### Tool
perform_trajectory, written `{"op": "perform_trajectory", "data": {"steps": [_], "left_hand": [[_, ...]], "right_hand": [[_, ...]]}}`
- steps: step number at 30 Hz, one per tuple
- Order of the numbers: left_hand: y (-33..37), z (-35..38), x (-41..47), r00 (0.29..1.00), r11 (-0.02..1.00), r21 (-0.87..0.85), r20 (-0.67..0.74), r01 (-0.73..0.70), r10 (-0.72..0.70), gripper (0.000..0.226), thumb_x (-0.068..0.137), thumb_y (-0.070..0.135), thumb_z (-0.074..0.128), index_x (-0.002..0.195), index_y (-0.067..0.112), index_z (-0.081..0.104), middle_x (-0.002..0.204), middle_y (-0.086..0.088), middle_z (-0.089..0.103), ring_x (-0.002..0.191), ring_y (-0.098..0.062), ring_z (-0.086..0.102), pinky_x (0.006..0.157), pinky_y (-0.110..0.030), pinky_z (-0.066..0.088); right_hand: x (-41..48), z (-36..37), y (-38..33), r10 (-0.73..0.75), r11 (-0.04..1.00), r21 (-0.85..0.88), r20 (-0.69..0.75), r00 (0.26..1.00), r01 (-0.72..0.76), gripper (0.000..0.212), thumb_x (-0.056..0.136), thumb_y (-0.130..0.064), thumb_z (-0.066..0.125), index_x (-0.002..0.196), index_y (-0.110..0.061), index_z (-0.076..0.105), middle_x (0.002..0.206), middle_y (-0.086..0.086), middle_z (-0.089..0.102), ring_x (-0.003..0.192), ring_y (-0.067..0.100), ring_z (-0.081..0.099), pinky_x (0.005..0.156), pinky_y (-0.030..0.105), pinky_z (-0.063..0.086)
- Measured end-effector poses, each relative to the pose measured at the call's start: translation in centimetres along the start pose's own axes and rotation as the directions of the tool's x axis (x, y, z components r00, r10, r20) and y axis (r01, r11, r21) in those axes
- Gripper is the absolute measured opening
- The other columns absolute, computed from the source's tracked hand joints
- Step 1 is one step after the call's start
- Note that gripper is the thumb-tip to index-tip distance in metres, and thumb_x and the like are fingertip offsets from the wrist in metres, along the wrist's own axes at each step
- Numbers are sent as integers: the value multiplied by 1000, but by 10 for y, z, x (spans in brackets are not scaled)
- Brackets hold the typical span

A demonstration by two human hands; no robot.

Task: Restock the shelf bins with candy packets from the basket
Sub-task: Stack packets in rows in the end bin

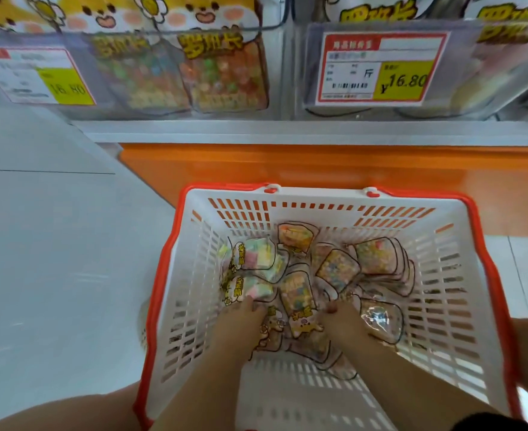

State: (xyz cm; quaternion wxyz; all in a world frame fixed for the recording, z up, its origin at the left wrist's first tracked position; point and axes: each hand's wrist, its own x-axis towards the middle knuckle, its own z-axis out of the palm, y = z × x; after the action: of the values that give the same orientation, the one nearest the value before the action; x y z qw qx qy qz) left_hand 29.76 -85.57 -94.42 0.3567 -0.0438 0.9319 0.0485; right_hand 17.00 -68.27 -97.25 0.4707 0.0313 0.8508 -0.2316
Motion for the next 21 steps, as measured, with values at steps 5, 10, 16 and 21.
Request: {"op": "perform_trajectory", "data": {"steps": [5, 10, 16, 21], "left_hand": [[-3, -23, 2, 990, 990, 12, 25, 142, -142, 31, 93, 9, 51, 123, 11, 57, 129, -11, 44, 116, -33, 47, 89, -41, 45], [-14, -39, -5, 983, 975, -151, 108, 163, -148, 29, 87, 11, 63, 115, 21, 62, 117, -5, 62, 112, -27, 57, 93, -38, 48], [-17, -65, -22, 968, 757, -647, -119, 91, -219, 26, 99, 16, 53, 79, 28, 43, 78, 14, 43, 70, 0, 42, 75, -30, 46], [-31, -116, -59, 833, 559, -827, -350, -60, -428, 28, 97, 20, 64, 75, 17, 46, 66, 7, 47, 62, -6, 44, 58, -24, 34]], "right_hand": [[6, -31, -3, -145, 974, 129, -267, 953, 185, 12, 97, -16, 58, 86, -21, 56, 81, 0, 60, 73, 21, 59, 69, 40, 52], [-13, -68, -15, -395, 906, -12, -385, 834, 424, 10, 100, -17, 55, 107, -21, 62, 96, -3, 65, 80, 8, 57, 66, 19, 44], [-66, -119, -48, -618, 785, -142, -239, 749, 603, 21, 99, -9, 55, 108, -22, 69, 93, -14, 64, 77, 0, 58, 62, 6, 41], [-133, -172, -73, -705, 699, -61, -231, 671, 713, 20, 97, -10, 62, 101, -29, 68, 98, -15, 70, 78, -4, 63, 62, 11, 48]]}}
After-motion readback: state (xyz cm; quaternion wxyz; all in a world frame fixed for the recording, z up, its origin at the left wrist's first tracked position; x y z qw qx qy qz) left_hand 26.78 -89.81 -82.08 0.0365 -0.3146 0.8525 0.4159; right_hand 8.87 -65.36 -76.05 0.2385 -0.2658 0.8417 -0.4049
